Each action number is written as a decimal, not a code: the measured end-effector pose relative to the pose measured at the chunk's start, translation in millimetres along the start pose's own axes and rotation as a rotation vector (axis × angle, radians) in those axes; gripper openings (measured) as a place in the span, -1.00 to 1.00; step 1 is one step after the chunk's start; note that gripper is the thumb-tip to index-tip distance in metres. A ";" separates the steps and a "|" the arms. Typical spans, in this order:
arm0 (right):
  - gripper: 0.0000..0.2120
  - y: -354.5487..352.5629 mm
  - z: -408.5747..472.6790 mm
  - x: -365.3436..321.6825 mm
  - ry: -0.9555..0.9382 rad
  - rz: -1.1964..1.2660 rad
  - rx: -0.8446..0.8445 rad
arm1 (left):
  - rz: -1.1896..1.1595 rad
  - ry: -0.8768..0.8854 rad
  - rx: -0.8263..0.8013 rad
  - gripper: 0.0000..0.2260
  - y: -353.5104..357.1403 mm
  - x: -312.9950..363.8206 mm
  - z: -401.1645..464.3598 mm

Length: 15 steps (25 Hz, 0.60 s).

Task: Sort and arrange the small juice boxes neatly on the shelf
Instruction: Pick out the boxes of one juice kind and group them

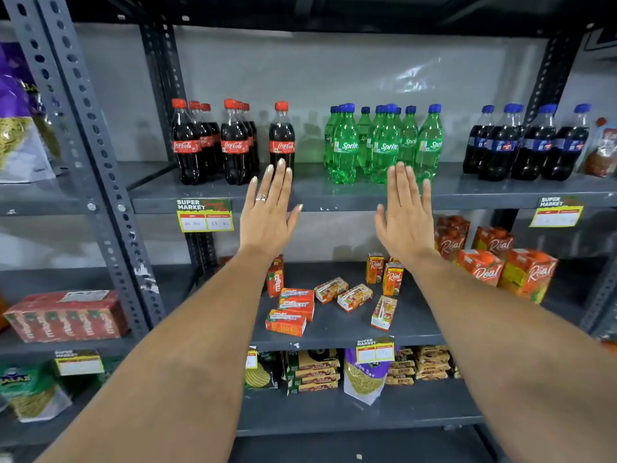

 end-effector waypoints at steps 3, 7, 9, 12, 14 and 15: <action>-0.35 30.3 -30.8 5.5 0.034 0.042 -0.078 | -0.045 -0.016 -0.094 -0.41 32.1 6.5 -31.3; -0.39 81.1 -77.8 15.7 0.010 0.008 -0.221 | -0.058 -0.009 -0.217 -0.42 86.4 15.6 -81.5; -0.38 106.0 -94.1 21.0 -0.017 -0.011 -0.309 | -0.054 -0.016 -0.295 -0.41 113.2 19.5 -103.4; -0.40 149.7 -111.8 31.3 -0.058 -0.023 -0.426 | -0.083 -0.004 -0.398 -0.44 150.1 39.1 -126.8; -0.41 177.7 -118.2 41.3 -0.077 -0.022 -0.506 | -0.115 0.008 -0.476 -0.44 175.4 60.8 -133.1; -0.39 190.9 -121.7 45.9 -0.097 -0.033 -0.568 | -0.136 0.015 -0.518 -0.44 188.9 72.8 -135.9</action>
Point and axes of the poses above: each hand's wrist, its own z-axis towards the middle knuckle, its own y-axis out of the palm, x = y × z, the point moved 8 cm from there along z, towards the middle knuckle, and after that the axes turned 7 degrees about -x, right-handed, at the moved point
